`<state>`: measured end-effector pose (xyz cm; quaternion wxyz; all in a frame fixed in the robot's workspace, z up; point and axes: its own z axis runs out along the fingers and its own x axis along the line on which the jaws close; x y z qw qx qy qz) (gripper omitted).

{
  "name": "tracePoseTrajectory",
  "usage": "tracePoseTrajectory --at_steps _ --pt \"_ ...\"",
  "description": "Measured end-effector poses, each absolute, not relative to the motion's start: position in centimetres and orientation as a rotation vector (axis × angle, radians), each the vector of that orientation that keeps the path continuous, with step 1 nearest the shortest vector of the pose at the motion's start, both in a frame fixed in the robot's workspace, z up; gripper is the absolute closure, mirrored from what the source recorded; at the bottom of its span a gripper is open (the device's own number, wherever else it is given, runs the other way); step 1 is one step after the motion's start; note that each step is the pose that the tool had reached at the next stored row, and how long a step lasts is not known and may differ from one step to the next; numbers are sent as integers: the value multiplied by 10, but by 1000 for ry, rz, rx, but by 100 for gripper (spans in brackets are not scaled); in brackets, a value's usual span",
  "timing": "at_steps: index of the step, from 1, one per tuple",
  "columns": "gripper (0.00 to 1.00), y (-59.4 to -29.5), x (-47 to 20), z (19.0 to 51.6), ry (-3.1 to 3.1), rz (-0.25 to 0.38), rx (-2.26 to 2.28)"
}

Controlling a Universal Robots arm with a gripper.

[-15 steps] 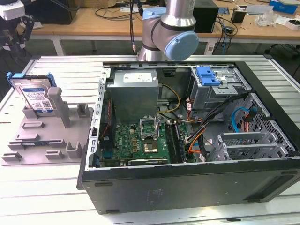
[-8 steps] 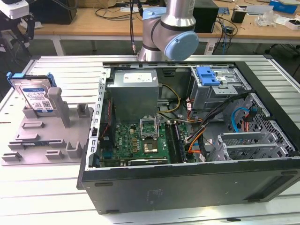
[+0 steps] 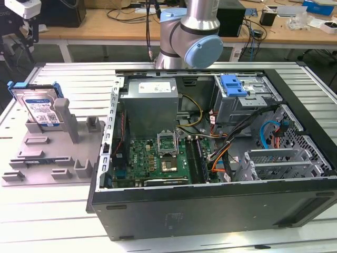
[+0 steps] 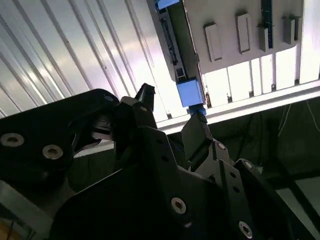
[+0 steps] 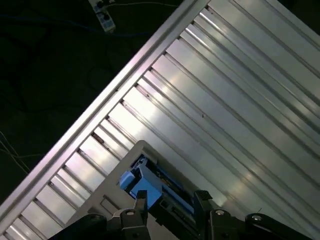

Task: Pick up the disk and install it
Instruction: 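Pick up the disk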

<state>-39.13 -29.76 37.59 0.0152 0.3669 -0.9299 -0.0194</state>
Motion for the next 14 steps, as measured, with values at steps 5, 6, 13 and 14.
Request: tracePoseTrajectory --at_steps 5,6,13,14 --pt "50 -298 -391 375 -2812 -57 1325" --pt "50 -298 -391 375 -2783 -56 1383" --pt "50 -298 -391 374 -2626 -50 1655" --pt "50 -298 -391 374 -2607 -50 1684"
